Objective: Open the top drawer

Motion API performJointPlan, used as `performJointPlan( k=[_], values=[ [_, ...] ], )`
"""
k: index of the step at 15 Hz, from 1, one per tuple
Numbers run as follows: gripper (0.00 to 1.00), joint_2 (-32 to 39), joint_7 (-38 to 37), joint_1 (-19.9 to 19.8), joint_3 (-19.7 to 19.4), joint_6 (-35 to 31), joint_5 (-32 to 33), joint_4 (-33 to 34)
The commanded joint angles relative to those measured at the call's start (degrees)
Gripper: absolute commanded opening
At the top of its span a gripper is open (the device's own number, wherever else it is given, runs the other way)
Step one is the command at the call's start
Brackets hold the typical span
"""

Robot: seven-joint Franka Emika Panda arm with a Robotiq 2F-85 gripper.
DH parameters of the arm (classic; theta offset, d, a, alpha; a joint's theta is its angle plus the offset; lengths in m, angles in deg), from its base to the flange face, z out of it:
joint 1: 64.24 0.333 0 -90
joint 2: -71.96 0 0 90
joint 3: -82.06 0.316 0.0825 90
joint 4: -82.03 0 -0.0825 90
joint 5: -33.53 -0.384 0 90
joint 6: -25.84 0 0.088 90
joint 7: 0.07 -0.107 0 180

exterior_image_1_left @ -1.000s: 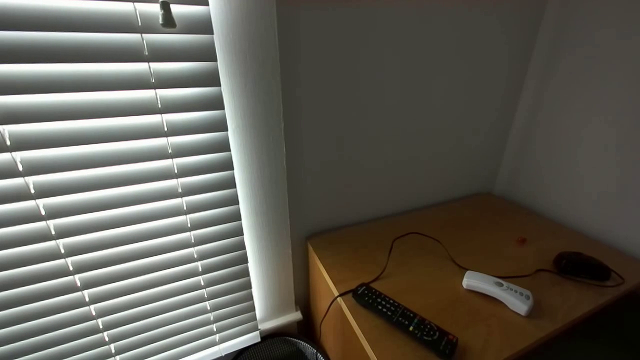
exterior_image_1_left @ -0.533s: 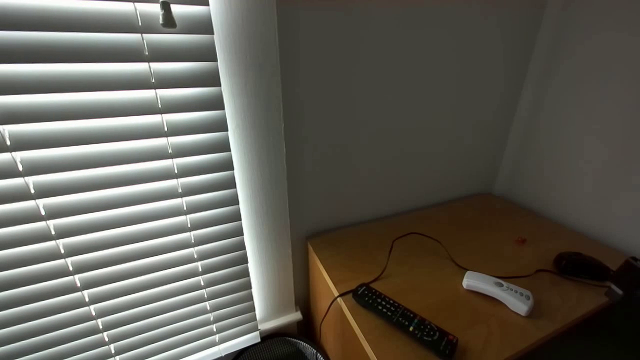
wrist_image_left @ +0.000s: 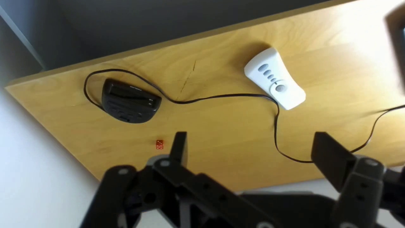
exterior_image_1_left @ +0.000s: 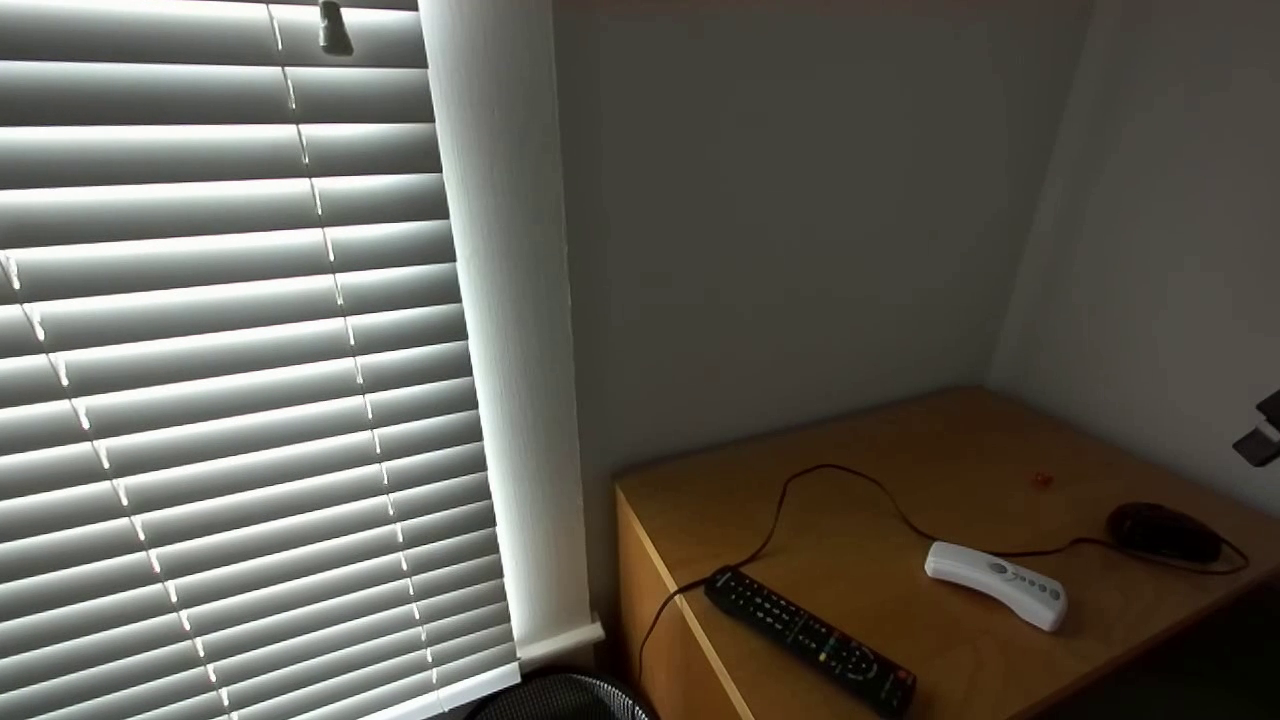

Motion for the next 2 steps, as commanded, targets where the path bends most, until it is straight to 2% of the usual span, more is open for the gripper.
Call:
performJointPlan(
  k=[1, 2],
  values=[
    [1.00, -0.70, -0.07, -0.06, 0.07, 0.16, -0.05, -0.37],
    [1.00, -0.86, -0.07, -0.06, 0.07, 0.16, -0.08, -0.70]
  ],
)
